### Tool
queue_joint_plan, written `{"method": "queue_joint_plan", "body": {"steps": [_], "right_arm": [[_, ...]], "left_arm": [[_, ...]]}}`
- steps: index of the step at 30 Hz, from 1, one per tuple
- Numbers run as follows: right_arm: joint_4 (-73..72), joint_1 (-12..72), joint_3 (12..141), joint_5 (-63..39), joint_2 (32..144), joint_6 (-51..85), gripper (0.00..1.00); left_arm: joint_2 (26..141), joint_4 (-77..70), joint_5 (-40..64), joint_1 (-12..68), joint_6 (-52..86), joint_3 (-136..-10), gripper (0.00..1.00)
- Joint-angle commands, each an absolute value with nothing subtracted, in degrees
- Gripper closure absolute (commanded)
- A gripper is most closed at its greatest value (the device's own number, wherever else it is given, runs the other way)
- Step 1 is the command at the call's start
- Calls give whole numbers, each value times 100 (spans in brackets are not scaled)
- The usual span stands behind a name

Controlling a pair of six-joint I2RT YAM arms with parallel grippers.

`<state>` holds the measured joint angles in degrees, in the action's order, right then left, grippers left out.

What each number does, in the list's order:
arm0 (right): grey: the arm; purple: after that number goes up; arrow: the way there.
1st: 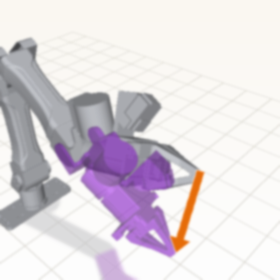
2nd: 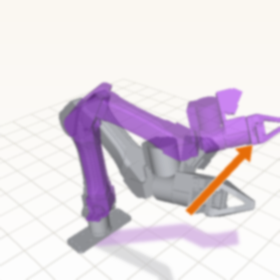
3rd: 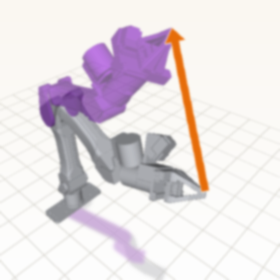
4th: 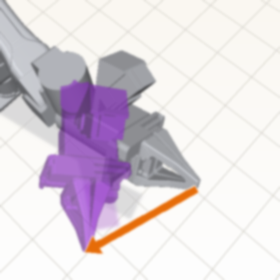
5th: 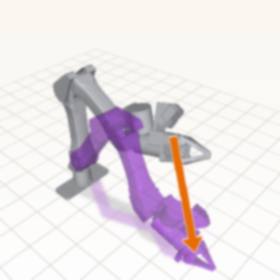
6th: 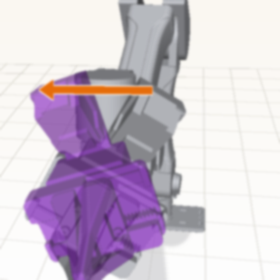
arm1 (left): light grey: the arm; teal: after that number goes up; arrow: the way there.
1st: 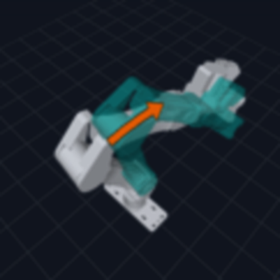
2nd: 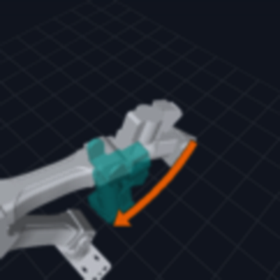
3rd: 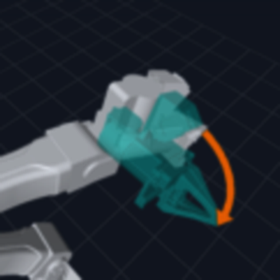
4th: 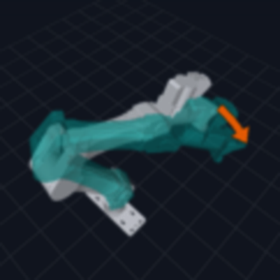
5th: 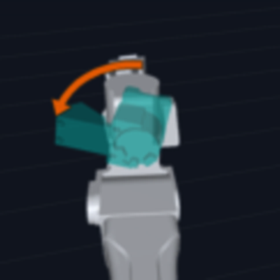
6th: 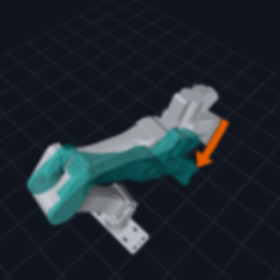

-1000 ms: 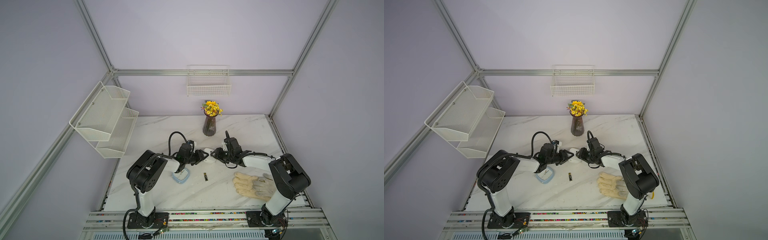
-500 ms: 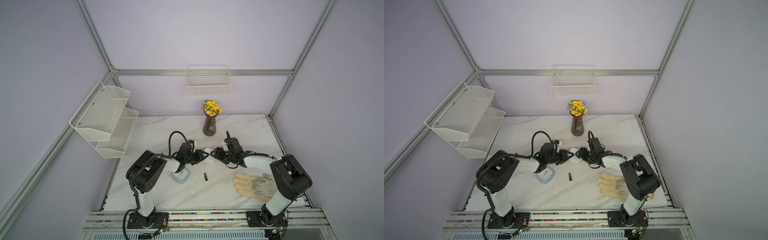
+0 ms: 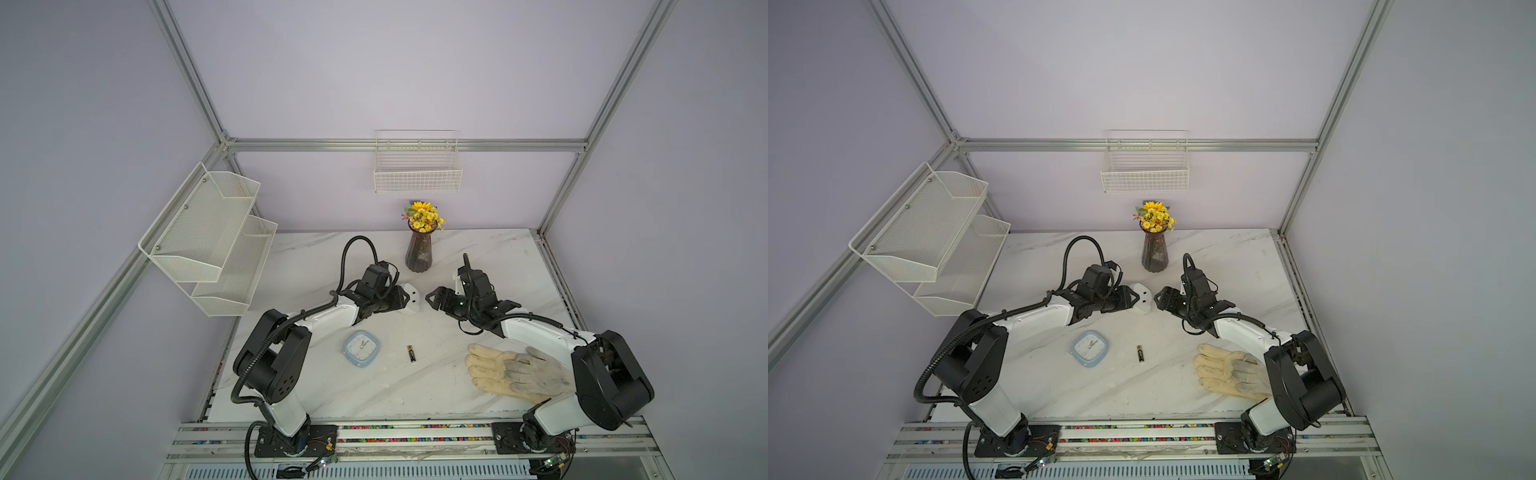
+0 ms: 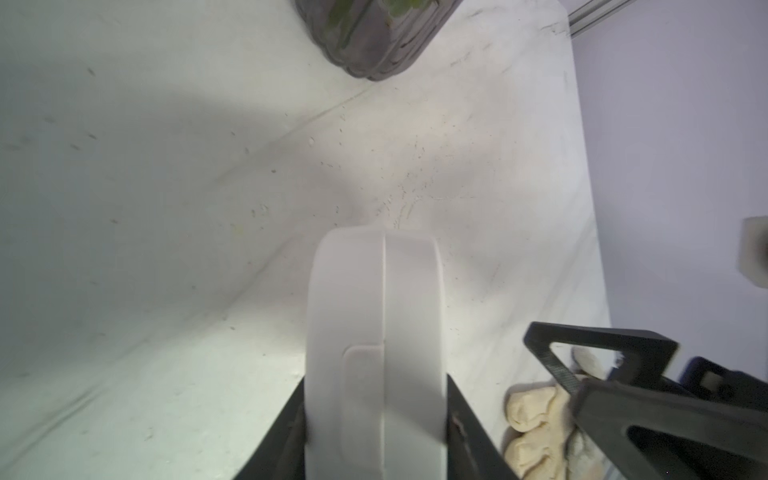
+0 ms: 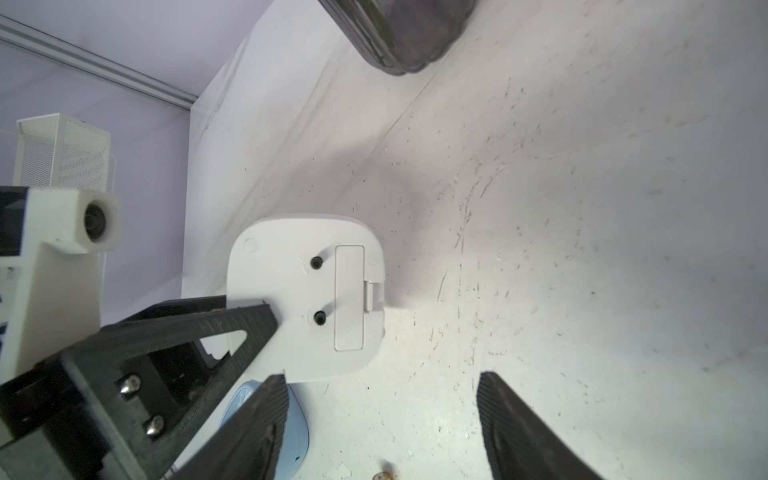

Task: Insert the battery into the alarm
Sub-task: Adjust the alarm at the center of the board.

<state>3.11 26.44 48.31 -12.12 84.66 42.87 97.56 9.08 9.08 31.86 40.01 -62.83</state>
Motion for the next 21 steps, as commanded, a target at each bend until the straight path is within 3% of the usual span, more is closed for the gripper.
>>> {"method": "queue_joint_plan", "body": {"steps": [1,8,21], "right_arm": [[614,2640,4897,-778,8283,4093,26],[771,2621,4834,-362,8065,4041,27],[948,2610,4663,228,7704,4008,28]], "left_arm": [[9545,2183,-180,3247,3030,-6841,70],[9893,3638,-1593,3379,2255,-7838,70],[11179,4979,-3896,3999,1982,-9102,71]]}}
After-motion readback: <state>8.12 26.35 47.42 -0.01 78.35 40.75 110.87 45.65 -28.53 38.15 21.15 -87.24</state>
